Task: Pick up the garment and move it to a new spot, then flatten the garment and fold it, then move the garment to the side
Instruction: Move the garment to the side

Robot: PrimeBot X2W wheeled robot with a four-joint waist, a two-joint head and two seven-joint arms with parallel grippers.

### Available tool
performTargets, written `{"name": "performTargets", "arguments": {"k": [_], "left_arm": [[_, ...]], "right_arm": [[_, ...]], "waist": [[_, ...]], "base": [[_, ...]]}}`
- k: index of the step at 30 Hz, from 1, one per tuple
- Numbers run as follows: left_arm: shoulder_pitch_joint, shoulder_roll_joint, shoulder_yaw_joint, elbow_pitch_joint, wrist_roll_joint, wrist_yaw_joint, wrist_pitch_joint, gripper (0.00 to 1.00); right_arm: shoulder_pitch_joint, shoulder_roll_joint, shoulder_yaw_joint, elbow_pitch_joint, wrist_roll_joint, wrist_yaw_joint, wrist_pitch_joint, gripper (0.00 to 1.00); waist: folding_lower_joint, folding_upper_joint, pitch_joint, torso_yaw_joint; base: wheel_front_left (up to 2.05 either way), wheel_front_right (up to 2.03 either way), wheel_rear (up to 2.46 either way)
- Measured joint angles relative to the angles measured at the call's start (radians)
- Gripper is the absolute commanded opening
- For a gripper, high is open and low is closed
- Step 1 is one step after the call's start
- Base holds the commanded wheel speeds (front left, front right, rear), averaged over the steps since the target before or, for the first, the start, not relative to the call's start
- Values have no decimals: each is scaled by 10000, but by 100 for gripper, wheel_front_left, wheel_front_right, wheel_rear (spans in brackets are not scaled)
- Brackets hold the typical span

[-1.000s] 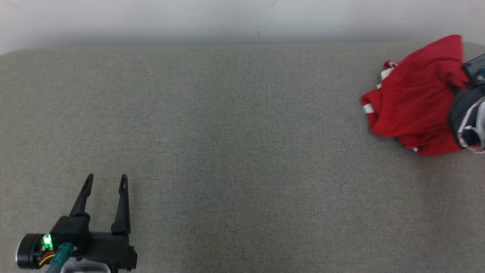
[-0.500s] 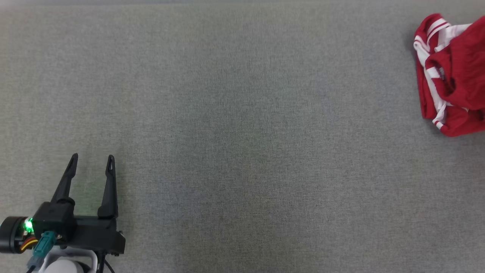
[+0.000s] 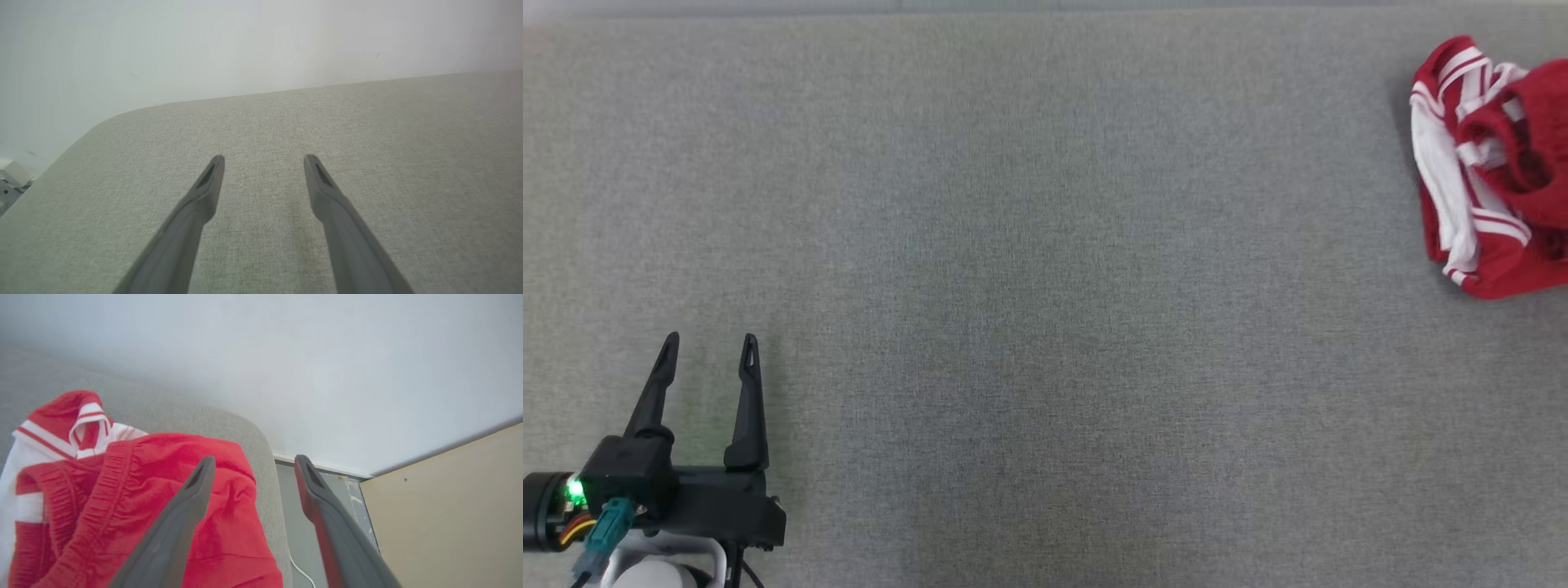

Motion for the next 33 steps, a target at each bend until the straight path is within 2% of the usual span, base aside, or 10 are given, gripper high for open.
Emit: {"name": "performTargets", "arguments": {"k": [3, 9, 14, 15, 21, 26, 33], "left_arm": [[67, -17, 31, 81, -98, 58, -36, 100], [655, -94, 81, 257, -217, 192, -130, 100], [1242, -117, 180, 222, -305, 399, -159, 100], [1499, -107, 217, 201, -322, 460, -155, 100], [1981, -115, 228, 94, -408, 585, -123, 100], [2436, -142, 222, 52, -451, 694, -123, 100], [2714, -199, 88, 2, -454, 784, -96, 100]], "right_arm": [[-106, 232, -546, 8, 63, 0, -878, 100], [156, 1099, -1333, 4, 431, 0, -2454, 100], [940, 1808, -1670, -414, 543, 0, -2966, 100], [1388, 2036, -2011, -920, 660, 0, -2995, 100], [3661, 2280, -3620, -3319, 207, 0, -3026, 100], [6000, 3156, -5344, -5484, -683, 0, -3030, 100], [8742, 4355, -6915, -7883, -1906, 0, -3030, 100]], "waist": [[-1, -1, -237, -25], [-2, -1, -906, -93], [-2, -2, -1557, -165], [-2, -2, -1826, -197], [-3, -2, -2599, -227], [-3, -3, -3173, -166], [-3, -3, -3722, 20]], "base": [[0, 0, 0], [0, 0, 0], [0, 0, 0], [0, 0, 0], [0, 0, 0], [0, 0, 0], [0, 0, 0]]}}
